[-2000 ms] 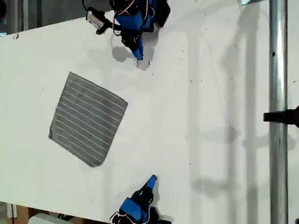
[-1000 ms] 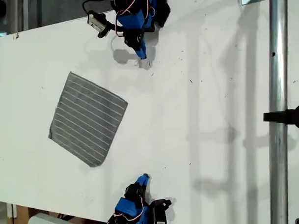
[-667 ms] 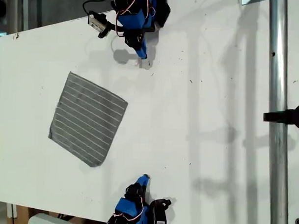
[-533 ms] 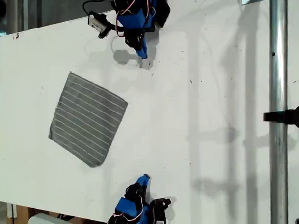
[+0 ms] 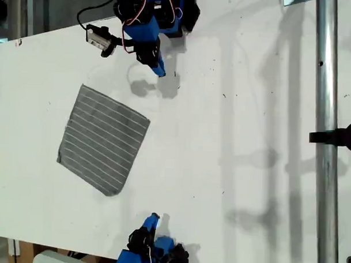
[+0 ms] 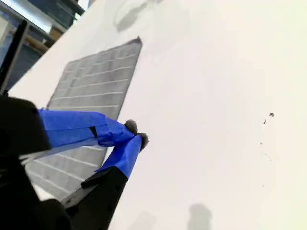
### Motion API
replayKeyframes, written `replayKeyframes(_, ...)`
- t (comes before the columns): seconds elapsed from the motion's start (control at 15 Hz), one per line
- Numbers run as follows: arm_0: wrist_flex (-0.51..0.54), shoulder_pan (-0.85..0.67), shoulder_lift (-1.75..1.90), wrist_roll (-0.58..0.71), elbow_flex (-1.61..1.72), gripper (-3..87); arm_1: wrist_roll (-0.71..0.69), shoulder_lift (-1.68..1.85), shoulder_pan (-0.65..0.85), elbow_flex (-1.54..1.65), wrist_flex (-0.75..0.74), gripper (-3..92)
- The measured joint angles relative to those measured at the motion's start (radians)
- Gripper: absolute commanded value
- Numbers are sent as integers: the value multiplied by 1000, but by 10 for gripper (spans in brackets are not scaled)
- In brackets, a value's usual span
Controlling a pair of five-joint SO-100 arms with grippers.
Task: Grasp corners of a towel and fold twice.
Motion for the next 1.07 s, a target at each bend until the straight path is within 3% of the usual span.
replayKeyframes(0.4, 190, -327, -526, 356, -565, -29, -221, -586, 91, -574, 31, -3)
replayKeyframes(0.67, 195, -457, -851, 546, -847, -29, -360, -842, 164, -854, 78, -2)
replayKeyframes(0.8, 193, -552, -945, 627, -897, -29, -423, -919, 207, -916, 86, 36)
replayKeyframes(1.07, 183, -695, -1081, 719, -939, -28, -554, -1028, 301, -1019, 120, 229)
